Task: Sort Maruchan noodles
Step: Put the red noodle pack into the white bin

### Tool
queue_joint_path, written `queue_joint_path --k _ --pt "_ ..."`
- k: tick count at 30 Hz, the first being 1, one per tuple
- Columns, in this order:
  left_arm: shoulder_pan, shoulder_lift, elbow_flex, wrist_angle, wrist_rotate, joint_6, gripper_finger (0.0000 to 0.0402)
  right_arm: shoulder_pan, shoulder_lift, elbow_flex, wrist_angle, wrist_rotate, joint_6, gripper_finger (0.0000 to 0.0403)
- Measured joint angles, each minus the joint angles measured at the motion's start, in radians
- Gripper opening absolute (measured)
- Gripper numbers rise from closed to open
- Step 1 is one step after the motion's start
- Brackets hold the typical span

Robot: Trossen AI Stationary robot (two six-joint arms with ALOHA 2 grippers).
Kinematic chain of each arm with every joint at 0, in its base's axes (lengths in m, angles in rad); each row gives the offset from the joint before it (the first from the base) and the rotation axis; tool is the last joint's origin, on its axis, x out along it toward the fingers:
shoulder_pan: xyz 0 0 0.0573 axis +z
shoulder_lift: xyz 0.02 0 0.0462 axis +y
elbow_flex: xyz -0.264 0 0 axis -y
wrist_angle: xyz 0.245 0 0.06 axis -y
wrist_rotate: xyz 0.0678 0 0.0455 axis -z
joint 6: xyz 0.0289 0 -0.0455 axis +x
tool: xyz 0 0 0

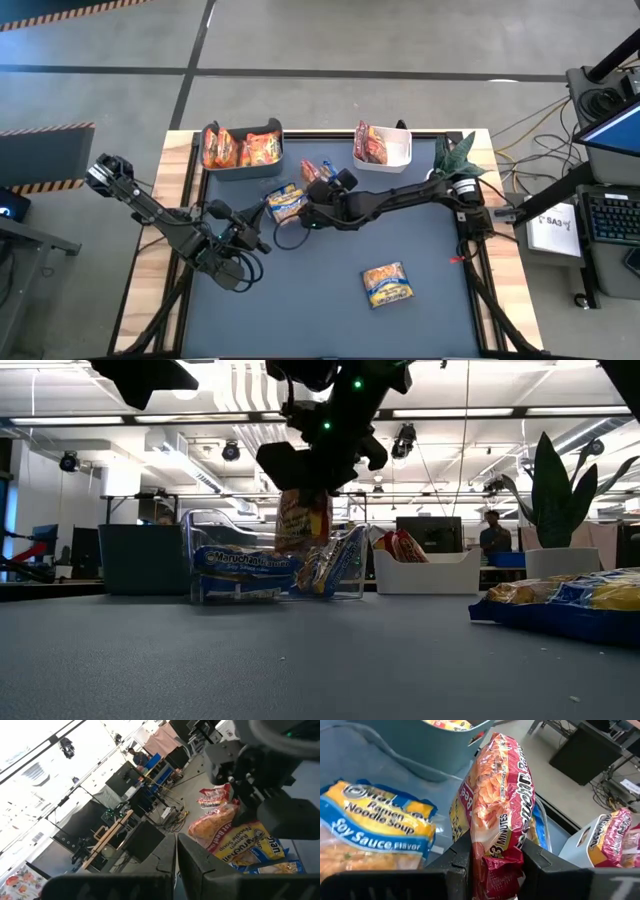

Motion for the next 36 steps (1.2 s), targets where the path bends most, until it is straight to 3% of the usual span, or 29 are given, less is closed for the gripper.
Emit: queue_joint_path --k 17,36 --pt "0.0 0.0 -0.001 0.0 0.0 0.0 0.0 -0.007 0.052 0.0 0.007 -0.008 0.008 0.0085" --pt "0.0 0.0 -0.001 0.0 0.0 0.0 0.0 -0.007 0.049 0.0 0.004 -0.036 0.033 0.0147"
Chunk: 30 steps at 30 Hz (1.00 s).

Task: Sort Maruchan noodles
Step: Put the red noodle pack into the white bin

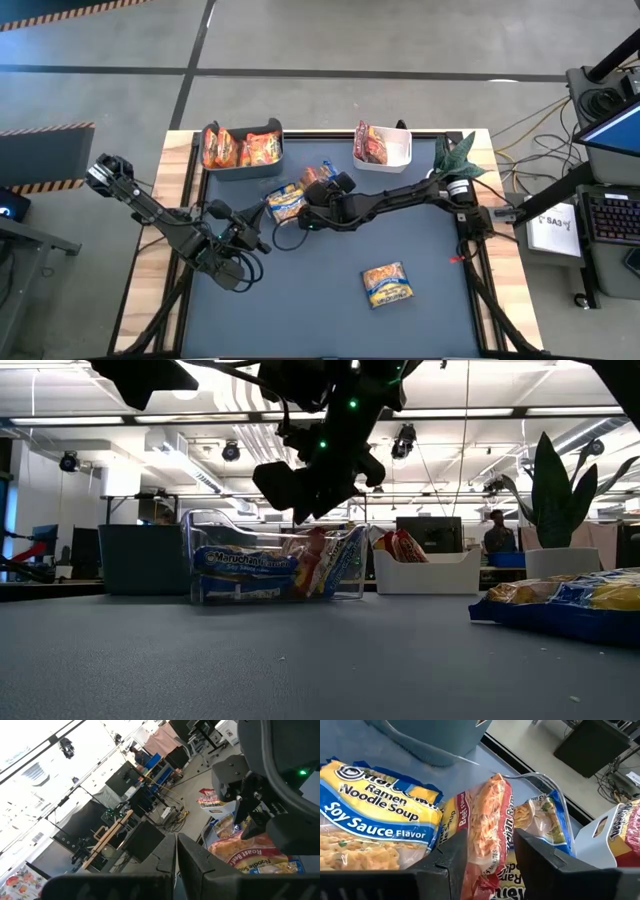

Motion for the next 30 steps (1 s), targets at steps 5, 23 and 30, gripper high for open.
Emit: queue_joint_path --k 5,23,30 --pt "0.0 0.0 0.0 0.0 0.0 0.0 0.0 0.0 -0.02 0.0 -0.008 -0.003 -0.006 0.015" --pt "0.011 0.0 0.0 0.009 0.375 0.009 0.0 0.093 -0.183 -0.028 -0.039 -0.141 -0.229 0.006" --pt "0.051 0.03 0.0 0.071 0.848 0.019 0.0 0.144 -0.194 -0.099 0.035 -0.236 -0.308 0.003"
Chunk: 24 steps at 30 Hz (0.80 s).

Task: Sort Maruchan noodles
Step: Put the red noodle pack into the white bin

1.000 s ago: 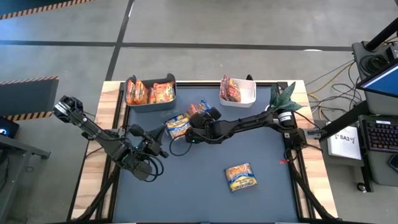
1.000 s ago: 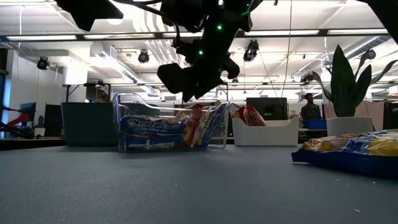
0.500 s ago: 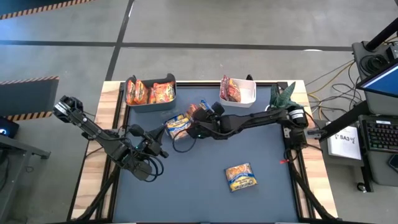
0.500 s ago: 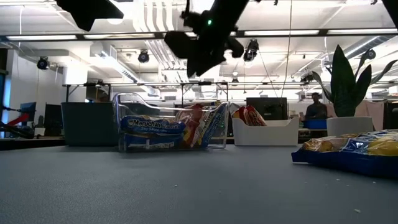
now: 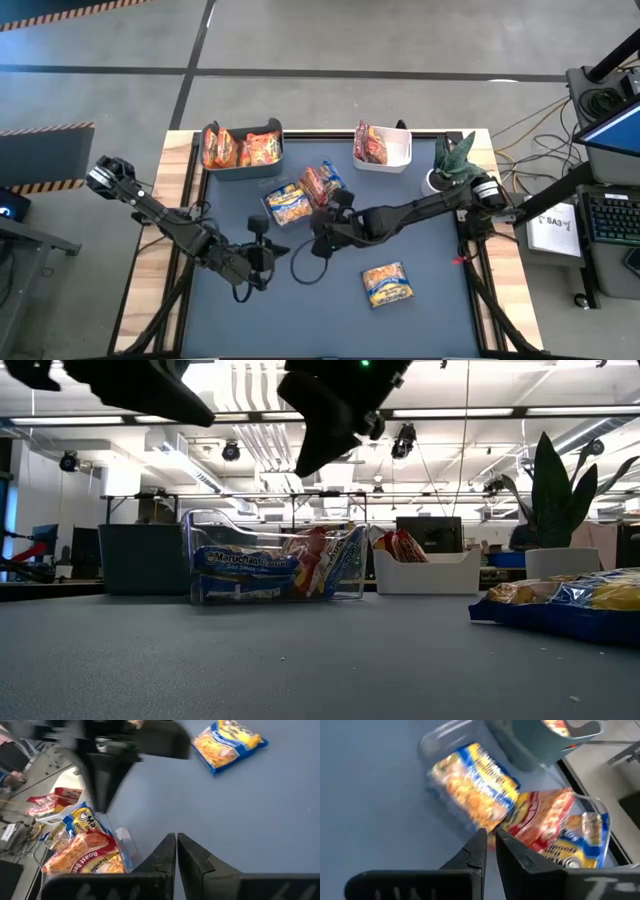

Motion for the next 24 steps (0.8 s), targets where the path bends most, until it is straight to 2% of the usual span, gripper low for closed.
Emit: queue_joint_path --k 6,12,16,20,24 --pt "0.008 0.034 0.0 0.056 -0.021 -0.033 0.0 0.029 -0.003 -0.039 -0.001 -0.002 -0.007 0.0028" --pt "0.007 0.067 0.0 0.054 -0.026 -0.203 0.0 0.064 -0.047 -0.089 -0.008 -0.054 -0.007 0.0028" --pt "-0.008 0.069 0.0 0.003 -0.017 -0.334 0.0 0.096 -0.127 -0.163 -0.01 -0.053 -0.006 0.0028" --pt "-0.013 0.058 0.0 -0.031 -0.007 -0.394 0.0 0.115 -0.244 -0.254 -0.004 -0.053 0.044 0.0028" --pt "-0.005 0.058 0.0 -0.02 -0.03 -0.381 0.0 0.089 -0.329 -0.343 0.148 -0.039 0.111 0.0028"
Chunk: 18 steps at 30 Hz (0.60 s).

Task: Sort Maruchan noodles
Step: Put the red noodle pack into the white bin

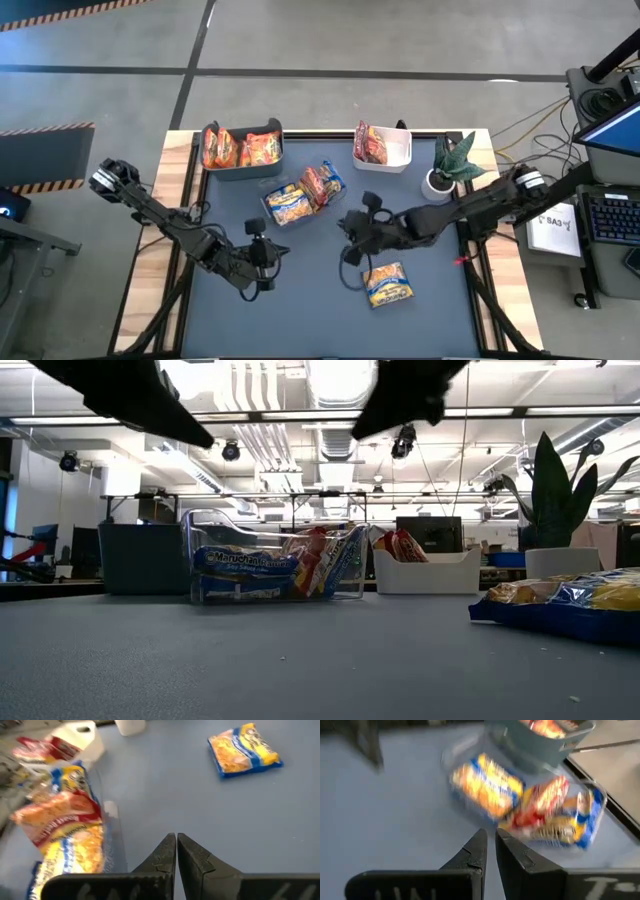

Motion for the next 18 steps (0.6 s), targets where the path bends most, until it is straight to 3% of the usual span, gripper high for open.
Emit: queue_joint_path --k 5,14,18 --pt "0.0 -0.017 0.008 -0.033 -0.13 0.08 0.0 -0.108 -0.016 -0.051 0.207 -0.138 0.0 0.0048" --pt "0.009 -0.113 0.01 -0.179 -0.271 0.227 0.0 -0.284 0.083 0.086 0.195 -0.175 0.06 0.0166" --pt "0.008 -0.178 -0.02 -0.262 -0.37 0.186 0.0 -0.345 0.192 0.2 0.124 -0.287 0.109 0.0203"
